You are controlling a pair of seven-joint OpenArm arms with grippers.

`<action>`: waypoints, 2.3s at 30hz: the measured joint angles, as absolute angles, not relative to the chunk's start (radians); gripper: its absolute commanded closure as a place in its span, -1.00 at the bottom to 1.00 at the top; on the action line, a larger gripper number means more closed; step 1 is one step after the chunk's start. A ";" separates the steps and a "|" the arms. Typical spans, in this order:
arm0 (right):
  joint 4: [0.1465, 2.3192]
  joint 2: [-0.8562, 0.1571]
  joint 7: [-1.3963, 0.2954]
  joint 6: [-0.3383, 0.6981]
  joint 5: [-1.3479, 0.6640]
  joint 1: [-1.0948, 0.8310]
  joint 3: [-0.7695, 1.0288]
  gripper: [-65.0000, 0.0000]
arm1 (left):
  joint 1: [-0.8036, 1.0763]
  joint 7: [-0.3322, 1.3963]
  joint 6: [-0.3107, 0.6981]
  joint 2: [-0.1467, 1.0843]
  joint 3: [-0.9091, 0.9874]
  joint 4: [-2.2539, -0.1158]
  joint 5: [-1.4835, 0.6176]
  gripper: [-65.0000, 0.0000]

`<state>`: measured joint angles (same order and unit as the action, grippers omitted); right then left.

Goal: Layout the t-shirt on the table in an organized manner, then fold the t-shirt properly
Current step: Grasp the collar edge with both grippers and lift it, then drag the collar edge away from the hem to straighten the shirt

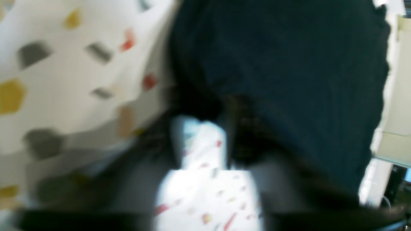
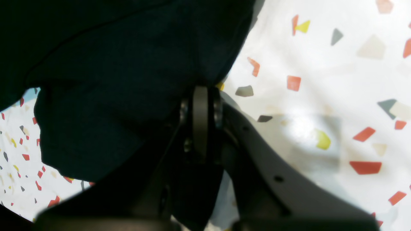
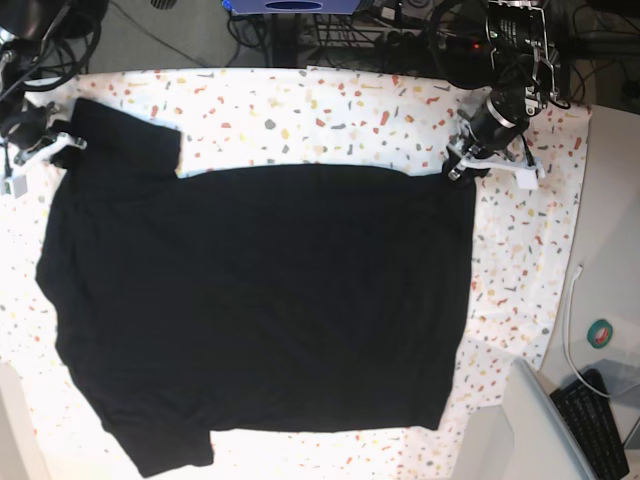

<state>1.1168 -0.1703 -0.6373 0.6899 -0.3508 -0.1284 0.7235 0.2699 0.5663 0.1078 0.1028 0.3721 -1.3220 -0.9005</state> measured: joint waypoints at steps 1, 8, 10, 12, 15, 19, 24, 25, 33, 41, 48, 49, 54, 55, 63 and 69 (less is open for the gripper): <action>1.117 -0.170 -0.636 0.690 -0.349 -0.128 0.723 1.00 | 0.270 0.566 0.108 0.105 0.372 -1.322 -0.899 1.00; 1.163 -0.164 -0.682 0.690 -0.338 -0.142 0.717 1.00 | 0.297 0.568 0.112 0.173 0.366 -1.375 -0.908 1.00; 1.217 -0.154 -0.725 0.692 -0.335 -0.174 0.714 1.00 | 0.331 0.567 0.113 0.188 0.367 -1.413 -0.910 1.00; 1.270 -0.149 -0.757 0.694 -0.330 -0.212 0.716 1.00 | 0.369 0.569 0.113 0.191 0.370 -1.436 -0.909 1.00; 1.364 -0.130 -0.794 0.689 -0.310 -0.249 0.722 1.00 | 0.432 0.572 0.112 0.188 0.374 -1.490 -0.906 1.00; 1.525 -0.095 -0.850 0.692 -0.326 -0.306 0.722 1.00 | 0.514 0.570 0.113 0.191 0.377 -1.569 -0.909 1.00; 1.675 -0.035 -0.921 0.693 -0.311 -0.346 0.719 1.00 | 0.586 0.580 0.109 0.189 0.377 -1.687 -0.901 1.00; 1.700 -0.035 -0.933 0.694 -0.320 -0.329 0.717 1.00 | 0.588 0.579 0.105 0.191 0.378 -1.720 -0.900 1.00; 1.728 -0.059 -1.082 0.694 -0.314 -0.130 0.714 1.00 | 0.460 0.625 0.105 0.192 0.379 -1.767 -0.906 1.00; 1.631 -0.062 -1.118 0.697 -0.167 0.083 0.716 1.00 | 0.265 0.749 0.105 0.186 0.381 -1.675 -0.903 1.00; 1.435 -0.062 -1.063 0.697 -0.051 0.239 0.716 1.00 | 0.138 0.749 0.106 0.186 0.380 -1.534 -0.899 1.00; 1.410 -0.063 -1.055 0.697 -0.045 0.260 0.716 1.00 | 0.124 0.749 0.106 0.185 0.380 -1.512 -0.900 1.00; 1.262 -0.079 -1.008 0.697 -0.045 0.340 0.715 1.00 | 0.065 0.749 0.106 0.184 0.381 -1.419 -0.899 1.00; 1.222 -0.091 -0.993 0.697 -0.041 0.355 0.715 1.00 | 0.048 0.749 0.105 0.185 0.378 -1.397 -0.899 1.00; 1.010 -0.133 -0.842 0.696 -0.039 0.432 0.715 1.00 | -0.034 0.744 0.105 0.184 0.380 -1.282 -0.898 1.00; 0.911 -0.156 -0.784 0.696 -0.035 0.458 0.717 1.00 | -0.094 0.745 0.106 0.176 0.372 -1.223 -0.785 1.00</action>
<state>0.9108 -0.1562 -0.7837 0.6960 -0.0345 0.4583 0.7170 -0.0944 0.7448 0.1059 0.1757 0.3717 -1.2232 -0.7853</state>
